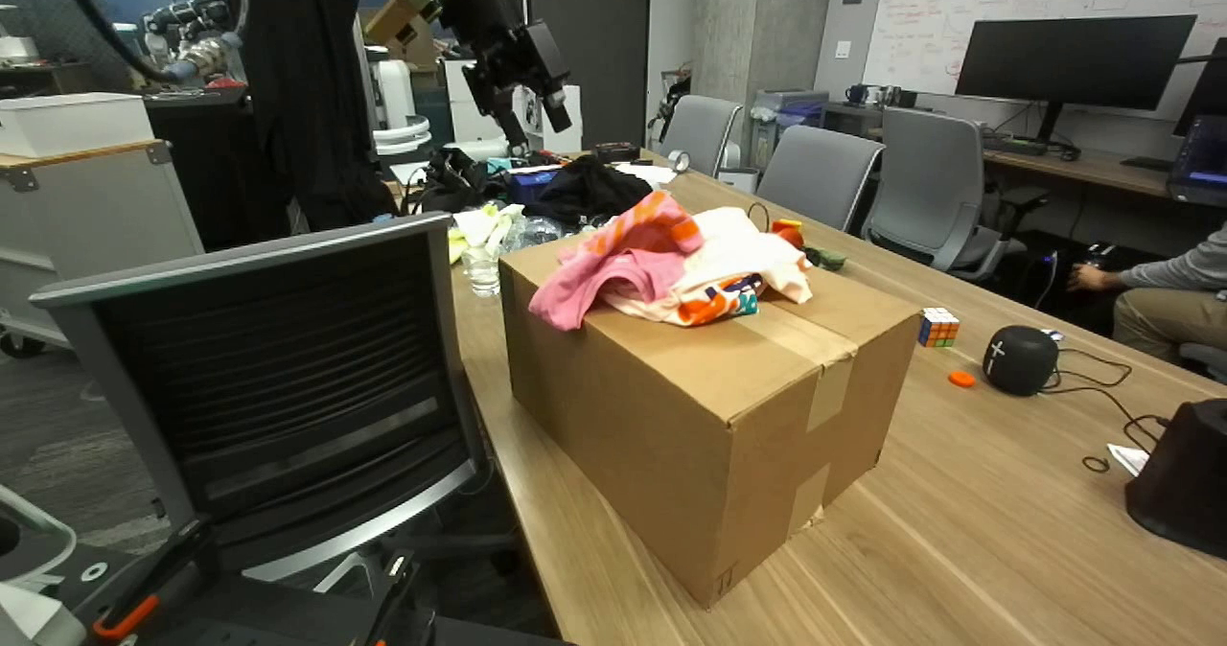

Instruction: Place the t-shirts on top of the brown box

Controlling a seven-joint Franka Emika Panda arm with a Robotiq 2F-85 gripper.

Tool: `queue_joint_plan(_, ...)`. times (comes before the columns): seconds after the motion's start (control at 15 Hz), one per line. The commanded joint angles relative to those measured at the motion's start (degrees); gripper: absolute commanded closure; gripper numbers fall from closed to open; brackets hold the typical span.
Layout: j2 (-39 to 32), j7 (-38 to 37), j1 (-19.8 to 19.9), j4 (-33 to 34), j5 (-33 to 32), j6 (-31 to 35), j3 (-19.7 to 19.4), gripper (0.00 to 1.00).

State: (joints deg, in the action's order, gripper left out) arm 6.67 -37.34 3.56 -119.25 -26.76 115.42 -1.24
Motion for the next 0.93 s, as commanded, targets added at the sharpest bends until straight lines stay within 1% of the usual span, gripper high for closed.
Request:
queue_joint_plan(0.0,7.7,15.2,-0.2,-3.6,7.9,-3.4,-1.1,0.0)
queue_joint_plan(0.13,11.0,23.3,0.0,-4.4,11.7,-6.1,-2.1,0.0)
queue_joint_plan(0.4,17.7,39.7,0.3,-5.8,18.3,-10.8,-6.0,0.0)
queue_joint_plan(0.6,22.5,49.9,-0.1,-7.7,22.3,-12.0,-9.3,0.0)
queue_joint_plan(0.67,18.3,44.2,1.0,-5.6,19.8,-11.3,-7.0,0.0)
queue_joint_plan(0.87,19.4,45.1,1.2,-6.2,20.1,-11.5,-7.5,0.0)
